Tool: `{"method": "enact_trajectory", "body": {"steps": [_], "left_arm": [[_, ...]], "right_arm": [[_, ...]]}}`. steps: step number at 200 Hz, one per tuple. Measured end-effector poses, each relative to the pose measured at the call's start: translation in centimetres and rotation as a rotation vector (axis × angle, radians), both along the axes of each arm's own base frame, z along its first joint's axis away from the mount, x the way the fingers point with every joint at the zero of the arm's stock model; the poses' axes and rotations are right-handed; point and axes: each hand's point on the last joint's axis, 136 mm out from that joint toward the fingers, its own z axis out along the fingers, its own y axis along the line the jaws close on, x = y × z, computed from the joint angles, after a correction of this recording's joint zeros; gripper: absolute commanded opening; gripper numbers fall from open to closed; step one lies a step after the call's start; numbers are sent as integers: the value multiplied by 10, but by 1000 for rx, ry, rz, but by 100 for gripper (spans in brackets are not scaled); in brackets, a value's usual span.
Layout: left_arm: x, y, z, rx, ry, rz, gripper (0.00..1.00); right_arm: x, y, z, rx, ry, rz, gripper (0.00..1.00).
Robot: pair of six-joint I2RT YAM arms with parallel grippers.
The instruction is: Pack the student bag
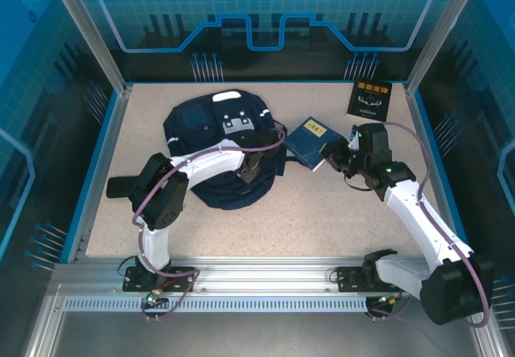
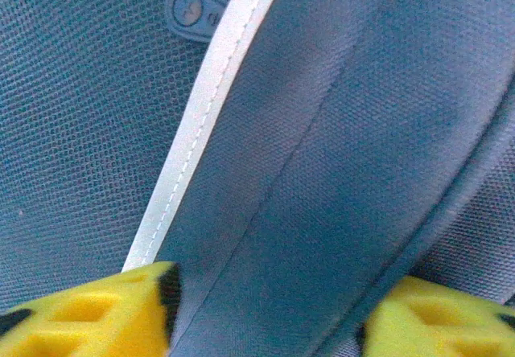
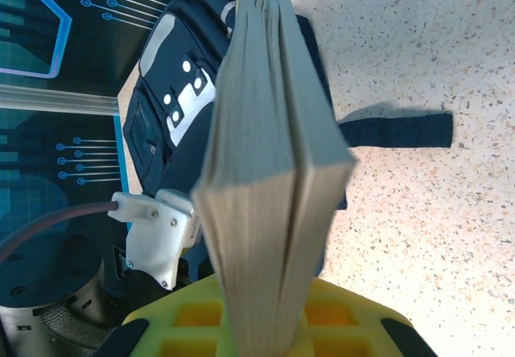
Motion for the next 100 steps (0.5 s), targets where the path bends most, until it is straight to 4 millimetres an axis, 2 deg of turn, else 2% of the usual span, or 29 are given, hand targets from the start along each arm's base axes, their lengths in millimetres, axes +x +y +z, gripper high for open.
{"method": "enact_trajectory", "body": {"steps": [50,70,100], "left_arm": [[7,7,13,50,-67,12,17],[11,9,29,41,-118,17,9],[19,9,69,-14,-236,37,3]], "right_arm": [[-3,-2,4,-6,-13,-6,7],[-6,-4,8,-11,-26,-10,7],[-8,-7,11,-22,-35,-17,7]]}}
